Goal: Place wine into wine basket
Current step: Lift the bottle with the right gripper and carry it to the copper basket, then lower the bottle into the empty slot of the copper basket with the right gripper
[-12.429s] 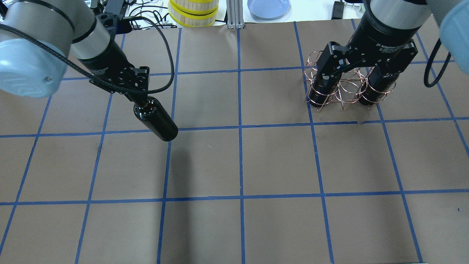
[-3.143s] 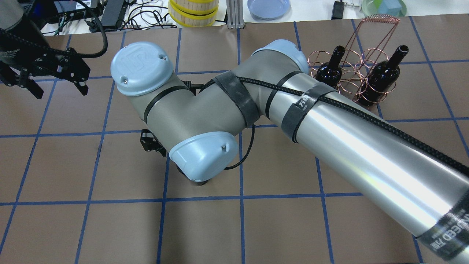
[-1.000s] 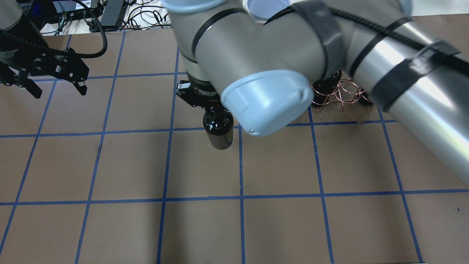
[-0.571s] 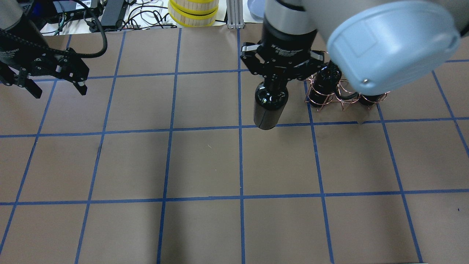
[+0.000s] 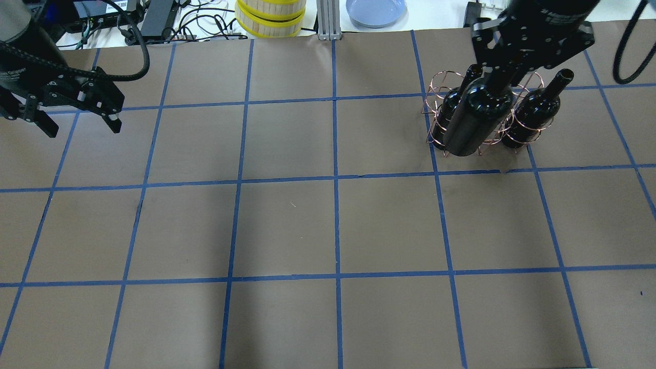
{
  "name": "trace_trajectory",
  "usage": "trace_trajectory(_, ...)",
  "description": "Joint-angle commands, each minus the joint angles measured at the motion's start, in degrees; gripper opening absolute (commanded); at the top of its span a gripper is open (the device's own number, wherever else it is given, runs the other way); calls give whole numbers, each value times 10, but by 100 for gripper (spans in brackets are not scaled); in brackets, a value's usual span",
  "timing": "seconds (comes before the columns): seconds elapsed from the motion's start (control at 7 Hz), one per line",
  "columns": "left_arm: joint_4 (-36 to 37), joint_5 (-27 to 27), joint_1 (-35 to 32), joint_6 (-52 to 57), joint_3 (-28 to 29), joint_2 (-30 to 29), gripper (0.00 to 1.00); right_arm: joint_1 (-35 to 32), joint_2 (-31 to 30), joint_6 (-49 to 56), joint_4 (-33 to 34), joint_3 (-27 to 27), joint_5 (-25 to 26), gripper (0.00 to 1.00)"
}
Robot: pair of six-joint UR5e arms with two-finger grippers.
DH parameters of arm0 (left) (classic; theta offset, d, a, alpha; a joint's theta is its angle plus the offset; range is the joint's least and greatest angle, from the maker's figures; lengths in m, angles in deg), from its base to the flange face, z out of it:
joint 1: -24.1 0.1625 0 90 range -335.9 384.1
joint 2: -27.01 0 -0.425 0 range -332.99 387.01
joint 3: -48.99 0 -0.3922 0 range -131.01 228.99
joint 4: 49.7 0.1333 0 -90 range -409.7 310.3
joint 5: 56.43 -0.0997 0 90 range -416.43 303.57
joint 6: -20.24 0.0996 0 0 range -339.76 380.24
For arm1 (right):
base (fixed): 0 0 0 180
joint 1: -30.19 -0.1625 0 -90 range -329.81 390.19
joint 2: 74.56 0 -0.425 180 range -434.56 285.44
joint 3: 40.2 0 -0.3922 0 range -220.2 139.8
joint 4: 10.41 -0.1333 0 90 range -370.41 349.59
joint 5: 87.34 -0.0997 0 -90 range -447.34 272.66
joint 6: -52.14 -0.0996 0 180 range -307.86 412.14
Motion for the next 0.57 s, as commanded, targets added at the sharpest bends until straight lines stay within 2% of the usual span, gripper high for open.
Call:
trace_trajectory(0.0,0,0,-1,0,0,0,100,73,3,90,0,1,-3,26)
trace_trajectory(0.29,0,3,-9,-10,0,-1,100,76,30,111,8,21,-2,27)
trace_trajectory(0.43,1,9,-11,-14,1,-3,100,76,70,115,16,58,-3,27)
